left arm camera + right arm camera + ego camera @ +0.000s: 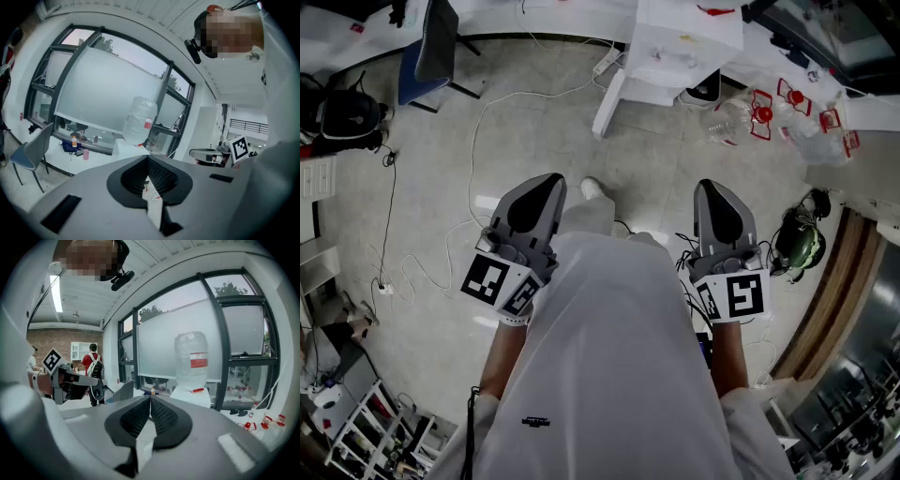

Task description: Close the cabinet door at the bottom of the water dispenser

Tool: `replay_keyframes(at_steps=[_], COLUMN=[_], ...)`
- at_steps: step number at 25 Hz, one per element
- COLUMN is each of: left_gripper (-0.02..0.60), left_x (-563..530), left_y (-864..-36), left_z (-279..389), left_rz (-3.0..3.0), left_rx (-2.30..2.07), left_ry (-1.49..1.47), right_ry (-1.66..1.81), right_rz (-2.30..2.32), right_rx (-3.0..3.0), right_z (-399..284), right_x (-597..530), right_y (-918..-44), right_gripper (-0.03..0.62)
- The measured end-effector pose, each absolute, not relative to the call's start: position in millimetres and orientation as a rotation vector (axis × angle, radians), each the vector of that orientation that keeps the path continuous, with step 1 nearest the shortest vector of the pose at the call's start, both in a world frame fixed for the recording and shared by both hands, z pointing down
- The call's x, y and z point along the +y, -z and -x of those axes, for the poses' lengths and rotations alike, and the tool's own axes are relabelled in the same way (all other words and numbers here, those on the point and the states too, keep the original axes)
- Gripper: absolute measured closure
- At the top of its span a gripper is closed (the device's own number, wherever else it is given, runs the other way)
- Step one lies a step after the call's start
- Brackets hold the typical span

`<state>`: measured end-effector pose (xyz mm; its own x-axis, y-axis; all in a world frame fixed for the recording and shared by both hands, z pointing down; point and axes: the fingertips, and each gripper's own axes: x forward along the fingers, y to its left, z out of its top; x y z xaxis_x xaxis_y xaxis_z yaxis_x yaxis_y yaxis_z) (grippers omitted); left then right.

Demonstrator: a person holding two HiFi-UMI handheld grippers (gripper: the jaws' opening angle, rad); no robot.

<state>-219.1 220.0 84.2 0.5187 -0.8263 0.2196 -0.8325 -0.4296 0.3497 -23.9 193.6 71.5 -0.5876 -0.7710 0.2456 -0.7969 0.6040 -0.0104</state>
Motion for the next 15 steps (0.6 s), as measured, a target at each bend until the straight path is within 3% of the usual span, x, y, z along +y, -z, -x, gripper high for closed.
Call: replay_keyframes(at_steps=[8, 15], left_gripper=[0.575, 0.575], left_x=[309.3, 389.8], left_y=[-74.9, -81.6], left_z=[124.2, 108.8], left_rz=[-2.391, -2.377], left_rx=[-1.384, -1.367], left_ry=[-0.069, -0.045], right_ry=[-0.238, -0.224], right_rz=[-1.332, -1.284], right_rx=[-2.623, -2.623], right_z=[-66.8, -66.2], right_x=[293.3, 371.5], right_y=[-85.8, -92.6], right_gripper=[0.585, 0.585])
